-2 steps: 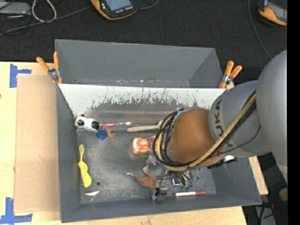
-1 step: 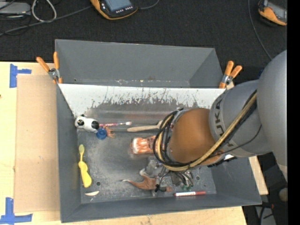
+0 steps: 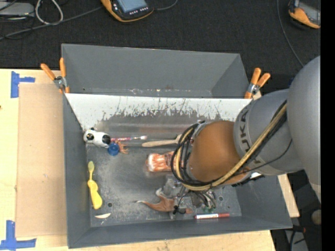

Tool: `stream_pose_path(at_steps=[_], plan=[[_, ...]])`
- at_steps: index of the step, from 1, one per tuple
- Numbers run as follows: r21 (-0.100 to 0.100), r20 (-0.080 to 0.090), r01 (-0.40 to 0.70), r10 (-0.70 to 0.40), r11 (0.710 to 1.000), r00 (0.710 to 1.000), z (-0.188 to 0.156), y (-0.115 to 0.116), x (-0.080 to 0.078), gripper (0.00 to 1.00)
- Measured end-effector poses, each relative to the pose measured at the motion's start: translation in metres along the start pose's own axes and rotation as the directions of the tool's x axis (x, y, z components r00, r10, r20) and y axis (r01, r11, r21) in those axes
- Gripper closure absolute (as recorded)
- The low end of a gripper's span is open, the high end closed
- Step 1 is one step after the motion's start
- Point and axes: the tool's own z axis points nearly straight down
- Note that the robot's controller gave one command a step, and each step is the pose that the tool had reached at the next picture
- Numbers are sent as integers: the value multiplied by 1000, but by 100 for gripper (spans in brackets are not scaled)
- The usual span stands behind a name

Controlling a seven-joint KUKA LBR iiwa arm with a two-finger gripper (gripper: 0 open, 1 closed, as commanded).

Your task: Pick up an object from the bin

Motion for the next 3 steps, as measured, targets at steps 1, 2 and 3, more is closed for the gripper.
stream_pose_path(at_steps=[1,2,3], plan=[[0,-3,-2,2,1000,1000,-16,0,1,100],[0,-7,-3,3,1000,1000,-55,0,1,100],[0,-4,-3,3,1000,1000,-80,0,0,100]])
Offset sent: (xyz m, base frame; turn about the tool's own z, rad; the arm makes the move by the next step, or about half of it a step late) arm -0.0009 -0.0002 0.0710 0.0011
